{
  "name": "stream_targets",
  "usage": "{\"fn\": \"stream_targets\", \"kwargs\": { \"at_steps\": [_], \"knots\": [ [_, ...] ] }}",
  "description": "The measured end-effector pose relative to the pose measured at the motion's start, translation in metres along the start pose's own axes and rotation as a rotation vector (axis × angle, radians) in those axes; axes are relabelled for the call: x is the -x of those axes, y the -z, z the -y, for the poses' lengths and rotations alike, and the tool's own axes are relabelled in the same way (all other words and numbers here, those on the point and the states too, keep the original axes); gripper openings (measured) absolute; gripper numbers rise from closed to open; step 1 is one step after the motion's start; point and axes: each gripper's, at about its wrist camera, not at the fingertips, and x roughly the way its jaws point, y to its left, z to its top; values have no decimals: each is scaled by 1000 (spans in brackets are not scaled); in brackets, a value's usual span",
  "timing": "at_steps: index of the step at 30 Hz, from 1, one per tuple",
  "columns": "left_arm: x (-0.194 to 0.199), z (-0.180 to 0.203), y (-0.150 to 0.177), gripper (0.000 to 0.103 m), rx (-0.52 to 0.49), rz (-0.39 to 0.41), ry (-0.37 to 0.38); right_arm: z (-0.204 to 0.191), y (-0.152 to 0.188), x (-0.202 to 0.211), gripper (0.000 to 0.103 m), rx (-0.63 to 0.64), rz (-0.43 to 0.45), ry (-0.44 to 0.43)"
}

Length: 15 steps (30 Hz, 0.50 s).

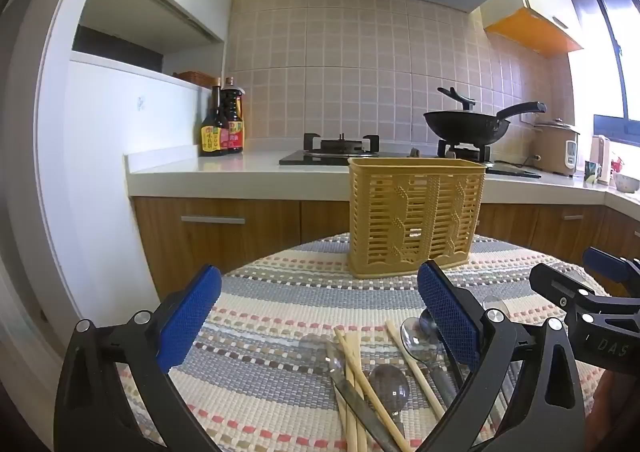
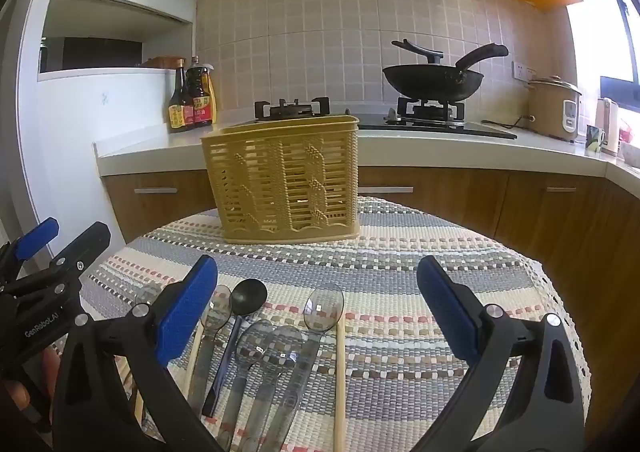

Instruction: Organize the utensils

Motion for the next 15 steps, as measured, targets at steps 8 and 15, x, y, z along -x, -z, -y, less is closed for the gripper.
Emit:
{"fn": "stream_targets", "kwargs": {
  "at_steps": [8,15],
  "knots": [
    [1,-3,4,95,1,4,0,2,1,-1,95,-8,-9,0],
    [2,-2,5,95,3,0,0,-1,2,-1,95,7,-7,3]
  ]
}}
